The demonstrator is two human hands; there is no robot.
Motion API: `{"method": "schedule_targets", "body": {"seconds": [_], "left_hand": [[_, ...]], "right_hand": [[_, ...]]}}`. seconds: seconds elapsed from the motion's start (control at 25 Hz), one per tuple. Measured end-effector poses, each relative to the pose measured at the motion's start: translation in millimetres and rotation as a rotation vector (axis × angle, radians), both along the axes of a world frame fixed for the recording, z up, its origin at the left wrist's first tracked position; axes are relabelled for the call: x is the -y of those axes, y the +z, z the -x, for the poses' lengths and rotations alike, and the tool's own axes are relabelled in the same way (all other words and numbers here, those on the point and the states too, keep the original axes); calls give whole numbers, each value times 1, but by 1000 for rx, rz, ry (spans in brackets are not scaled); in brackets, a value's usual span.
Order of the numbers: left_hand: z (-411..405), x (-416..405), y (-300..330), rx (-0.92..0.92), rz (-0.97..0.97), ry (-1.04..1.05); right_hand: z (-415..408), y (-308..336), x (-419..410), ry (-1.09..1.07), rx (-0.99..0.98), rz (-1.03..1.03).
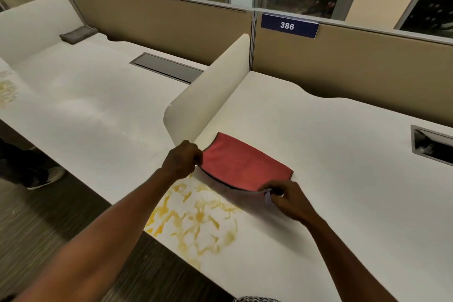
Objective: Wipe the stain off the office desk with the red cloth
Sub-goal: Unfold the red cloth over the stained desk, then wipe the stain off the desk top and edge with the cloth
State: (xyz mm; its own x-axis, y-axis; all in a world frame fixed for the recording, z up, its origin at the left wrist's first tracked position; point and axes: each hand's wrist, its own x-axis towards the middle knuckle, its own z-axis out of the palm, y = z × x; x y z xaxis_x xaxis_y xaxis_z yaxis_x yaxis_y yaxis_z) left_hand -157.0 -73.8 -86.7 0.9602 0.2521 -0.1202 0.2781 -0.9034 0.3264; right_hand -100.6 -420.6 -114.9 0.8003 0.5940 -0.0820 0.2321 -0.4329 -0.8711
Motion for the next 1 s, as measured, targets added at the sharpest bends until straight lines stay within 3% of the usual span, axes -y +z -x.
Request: {"method": "schedule_targets", "body": {"seconds": [0.12,0.2,0.28,0.36,0.52,0.72,1.0], "left_hand": [[4,-5,0,-154,-90,-132],[2,-5,5,-202,-134,-181],[-3,-4,11,-165,-154,-195],[-5,0,13,-88,-167,-208],[-1,13,5,100,-242,-310],[-10,-4,11,258,-546,-416],[-41,-53,45,151,-931,-495]], "right_hand": [[7,-6,-1,176,38,149],[1,-2,-3,255,-46,235],[-6,5,-9,220,-116,151],[-11,2,-24,148,37,87],[-18,-23,-71,264,384,465],[-29,-47,-105,312,473,672],[-8,-60,-119,156,484,640]]}}
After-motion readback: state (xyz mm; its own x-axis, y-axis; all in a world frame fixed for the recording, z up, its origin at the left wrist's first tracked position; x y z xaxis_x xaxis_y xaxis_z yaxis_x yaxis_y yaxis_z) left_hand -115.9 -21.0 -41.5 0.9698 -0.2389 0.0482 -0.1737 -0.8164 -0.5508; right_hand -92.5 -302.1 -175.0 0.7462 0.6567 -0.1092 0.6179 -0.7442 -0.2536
